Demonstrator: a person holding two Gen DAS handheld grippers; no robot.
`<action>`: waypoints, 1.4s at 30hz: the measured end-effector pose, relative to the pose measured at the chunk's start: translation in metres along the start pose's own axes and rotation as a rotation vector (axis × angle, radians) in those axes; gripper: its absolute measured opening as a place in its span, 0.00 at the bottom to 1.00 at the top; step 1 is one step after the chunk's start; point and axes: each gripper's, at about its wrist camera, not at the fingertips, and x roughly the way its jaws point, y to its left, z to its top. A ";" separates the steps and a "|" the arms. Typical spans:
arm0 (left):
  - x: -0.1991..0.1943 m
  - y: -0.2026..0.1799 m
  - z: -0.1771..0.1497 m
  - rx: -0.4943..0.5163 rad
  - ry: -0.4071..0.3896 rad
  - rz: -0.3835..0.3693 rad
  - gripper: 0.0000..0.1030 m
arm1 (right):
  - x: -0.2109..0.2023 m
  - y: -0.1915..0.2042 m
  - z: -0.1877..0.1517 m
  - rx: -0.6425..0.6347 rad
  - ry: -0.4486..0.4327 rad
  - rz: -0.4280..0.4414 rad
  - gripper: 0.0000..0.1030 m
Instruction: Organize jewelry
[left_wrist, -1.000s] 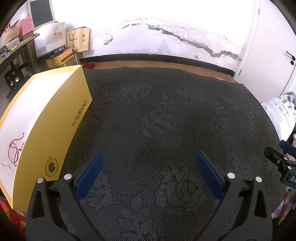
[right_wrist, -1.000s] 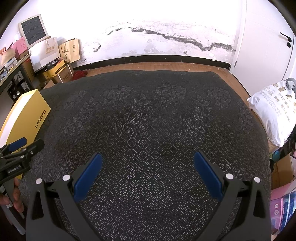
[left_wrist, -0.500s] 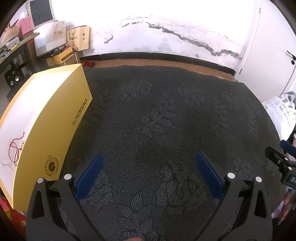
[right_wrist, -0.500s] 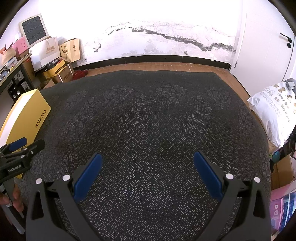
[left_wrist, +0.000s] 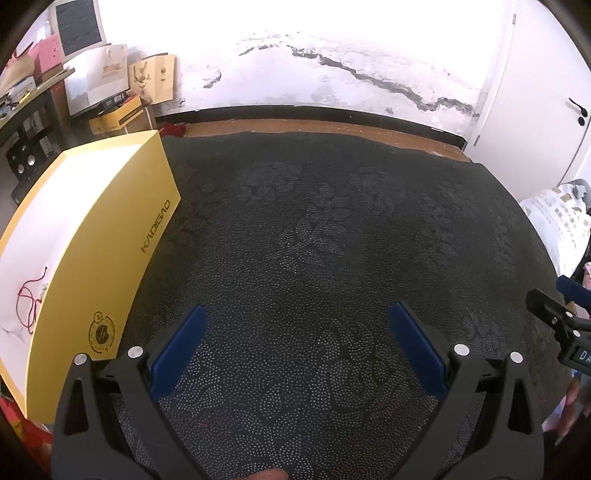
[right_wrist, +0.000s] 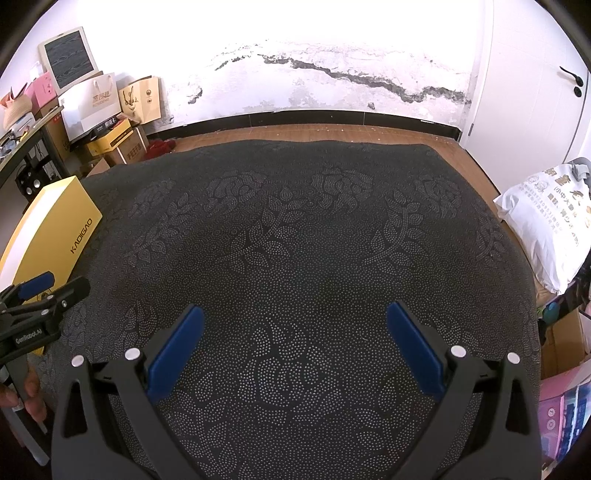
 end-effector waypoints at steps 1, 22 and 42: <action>0.000 -0.001 0.000 0.005 -0.001 0.001 0.94 | 0.000 0.000 0.000 0.000 0.000 0.000 0.93; 0.000 -0.003 0.000 0.012 -0.001 -0.005 0.94 | 0.000 0.000 0.001 -0.004 0.000 -0.002 0.93; 0.000 -0.004 0.001 0.014 0.000 -0.004 0.94 | 0.001 0.000 0.000 -0.003 0.000 -0.001 0.93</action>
